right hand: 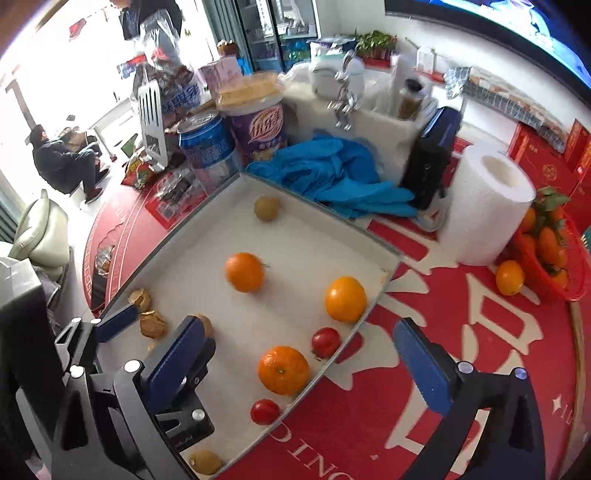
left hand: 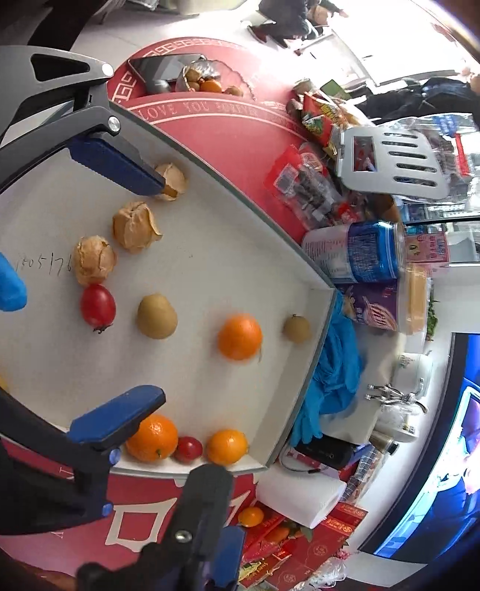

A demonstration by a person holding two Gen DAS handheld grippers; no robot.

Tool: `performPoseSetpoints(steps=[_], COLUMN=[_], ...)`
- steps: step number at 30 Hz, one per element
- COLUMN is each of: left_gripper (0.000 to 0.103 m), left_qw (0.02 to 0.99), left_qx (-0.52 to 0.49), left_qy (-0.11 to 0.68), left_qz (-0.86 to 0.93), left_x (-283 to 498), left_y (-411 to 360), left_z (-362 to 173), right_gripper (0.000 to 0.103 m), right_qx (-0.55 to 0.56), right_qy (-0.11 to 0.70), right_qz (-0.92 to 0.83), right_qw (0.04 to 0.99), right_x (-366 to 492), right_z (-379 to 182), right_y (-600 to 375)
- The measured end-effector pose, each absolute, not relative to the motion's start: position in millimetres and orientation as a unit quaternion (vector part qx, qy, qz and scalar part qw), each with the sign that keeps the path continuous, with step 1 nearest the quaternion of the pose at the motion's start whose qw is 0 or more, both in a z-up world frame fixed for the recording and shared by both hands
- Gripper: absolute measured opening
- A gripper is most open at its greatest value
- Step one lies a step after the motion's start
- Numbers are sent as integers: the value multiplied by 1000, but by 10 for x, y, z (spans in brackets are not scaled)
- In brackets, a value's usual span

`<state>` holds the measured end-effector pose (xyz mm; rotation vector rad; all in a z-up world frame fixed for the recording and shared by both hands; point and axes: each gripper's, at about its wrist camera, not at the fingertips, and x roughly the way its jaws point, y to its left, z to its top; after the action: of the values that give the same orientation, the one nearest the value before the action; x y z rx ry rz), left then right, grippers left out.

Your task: Organize fruits

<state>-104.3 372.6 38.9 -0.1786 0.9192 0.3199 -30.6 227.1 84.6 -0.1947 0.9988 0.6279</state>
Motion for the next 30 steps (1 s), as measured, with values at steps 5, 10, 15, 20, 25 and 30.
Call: performPoseSetpoints(steps=[5,10,15,20,25,30], left_gripper=[103,103,103,103,103,103], left_qw=[885,879,878,878,880,879], left_qx=[-86,-82,-61,-52,-38,-37], left_qy=[435,448,449,452,448,451], left_qz=[143,140,150,147,151,147], left_x=[-1080,-1080,-1100,-1108,-1116,-1106], left_y=[3684,3621,3541,3483,3421,3405], left_z=[446,436,455,477,502,497], right_gripper=[103,103,103,103,103,103], right_qx=[-104,-114,-107,-108,-116,-121], right_qy=[485,491,500,504,503,503], right_qz=[273,266,264,260,258,261], right_qw=[824,822,818,816,817,815], right_x=[-336,-366,-350,-349,-378,-401], right_z=[826,789,771,745,735,728], right_y=[2180,2114,2062,2031,2032,2046])
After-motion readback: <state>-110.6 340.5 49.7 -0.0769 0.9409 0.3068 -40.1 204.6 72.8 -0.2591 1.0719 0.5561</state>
